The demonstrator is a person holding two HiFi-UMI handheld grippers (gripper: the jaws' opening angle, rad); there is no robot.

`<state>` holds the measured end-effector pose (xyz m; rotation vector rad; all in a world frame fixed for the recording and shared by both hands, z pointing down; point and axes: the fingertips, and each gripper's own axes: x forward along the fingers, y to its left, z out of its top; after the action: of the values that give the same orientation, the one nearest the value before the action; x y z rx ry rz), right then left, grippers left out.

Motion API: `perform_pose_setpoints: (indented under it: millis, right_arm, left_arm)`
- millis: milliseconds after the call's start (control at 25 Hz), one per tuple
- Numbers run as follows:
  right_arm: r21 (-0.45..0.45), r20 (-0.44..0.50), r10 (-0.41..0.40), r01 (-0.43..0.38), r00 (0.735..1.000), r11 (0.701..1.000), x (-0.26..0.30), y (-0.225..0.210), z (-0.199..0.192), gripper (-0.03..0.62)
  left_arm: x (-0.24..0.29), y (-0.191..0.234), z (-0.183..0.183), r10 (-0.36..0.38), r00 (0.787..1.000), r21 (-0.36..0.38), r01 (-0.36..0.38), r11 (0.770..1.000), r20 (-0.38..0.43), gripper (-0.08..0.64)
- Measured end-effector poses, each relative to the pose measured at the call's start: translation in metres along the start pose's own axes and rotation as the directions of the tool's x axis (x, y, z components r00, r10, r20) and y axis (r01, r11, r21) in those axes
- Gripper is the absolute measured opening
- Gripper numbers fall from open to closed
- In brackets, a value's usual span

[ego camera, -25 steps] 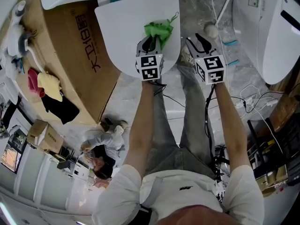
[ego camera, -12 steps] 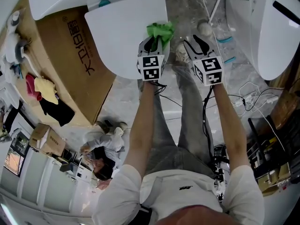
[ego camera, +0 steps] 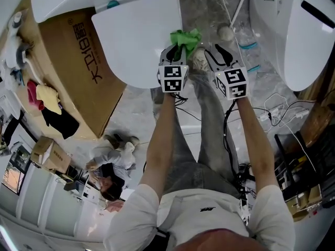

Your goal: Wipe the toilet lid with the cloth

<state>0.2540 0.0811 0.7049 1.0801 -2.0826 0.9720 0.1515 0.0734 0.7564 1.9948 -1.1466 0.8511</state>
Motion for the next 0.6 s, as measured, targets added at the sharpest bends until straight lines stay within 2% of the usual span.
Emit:
perform_pose_setpoints:
  millis: [280, 600]
  right_arm:
    - [-0.012, -0.026, 0.016, -0.016, 1.000, 1.000, -0.002, 0.006, -0.008, 0.181]
    - [-0.017, -0.048, 0.014, -0.015, 0.999, 1.000, 0.003, 0.023, -0.012, 0.182]
  left_arm:
    - [-0.005, -0.021, -0.023, -0.033, 0.999, 0.002, 0.033, 0.999, -0.036, 0.072]
    - [-0.025, -0.014, -0.045, -0.081, 0.996, -0.014, 0.080, 0.997, -0.048, 0.072]
